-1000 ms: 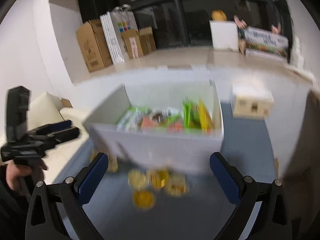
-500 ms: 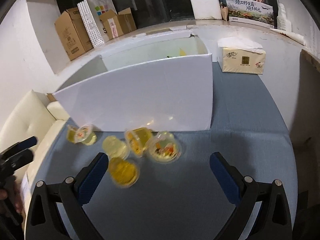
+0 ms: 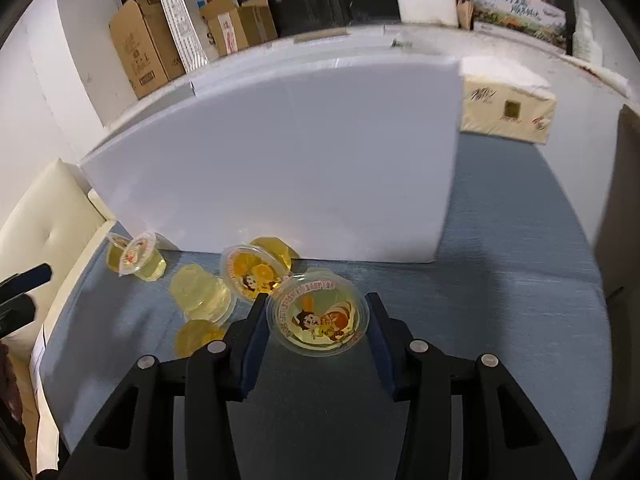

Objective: Organize snacks
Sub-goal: 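Grasp the round cartoon-lidded jelly cup with the right gripper, then grasp the yellow square jelly cup with the left gripper while the right holds its cup, then lower both jelly cups into the white box and open both grippers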

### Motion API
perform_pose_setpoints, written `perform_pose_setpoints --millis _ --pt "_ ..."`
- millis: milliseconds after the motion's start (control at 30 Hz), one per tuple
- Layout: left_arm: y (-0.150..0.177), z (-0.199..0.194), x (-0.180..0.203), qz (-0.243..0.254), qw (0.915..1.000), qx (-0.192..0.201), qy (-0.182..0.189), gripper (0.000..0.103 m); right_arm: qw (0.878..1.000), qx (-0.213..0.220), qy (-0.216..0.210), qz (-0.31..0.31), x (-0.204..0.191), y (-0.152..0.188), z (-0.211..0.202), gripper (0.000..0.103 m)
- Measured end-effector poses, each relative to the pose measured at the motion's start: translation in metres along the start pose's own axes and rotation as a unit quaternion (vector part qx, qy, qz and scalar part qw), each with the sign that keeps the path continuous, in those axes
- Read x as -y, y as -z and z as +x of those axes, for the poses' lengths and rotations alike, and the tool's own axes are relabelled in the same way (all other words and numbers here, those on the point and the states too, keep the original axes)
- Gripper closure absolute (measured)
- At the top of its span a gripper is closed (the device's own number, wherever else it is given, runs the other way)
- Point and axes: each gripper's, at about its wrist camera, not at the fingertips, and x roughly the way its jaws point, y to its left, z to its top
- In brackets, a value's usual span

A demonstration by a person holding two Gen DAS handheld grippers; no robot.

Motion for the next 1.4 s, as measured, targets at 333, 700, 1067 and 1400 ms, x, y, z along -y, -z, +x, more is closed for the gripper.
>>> perform_pose_setpoints --millis 333,700,1067,1400 --pt "-0.014 0.043 -0.016 0.013 0.9996 -0.025 -0.003 0.000 0.999 0.040 -0.021 0.018 0.002 0.009 -0.056 0.053" --pt "-0.030 0.074 -0.047 -0.003 0.9996 -0.027 0.006 0.000 0.998 0.057 -0.029 0.015 -0.006 0.016 -0.087 0.053" --pt "-0.030 0.077 -0.063 -0.043 0.9974 -0.017 0.055 0.058 0.999 0.044 -0.030 0.010 -0.012 0.018 -0.081 0.053" --pt "-0.025 0.065 -0.056 -0.027 0.9986 -0.003 0.046 0.059 0.998 0.045 -0.031 -0.005 -0.023 0.016 -0.083 0.053"
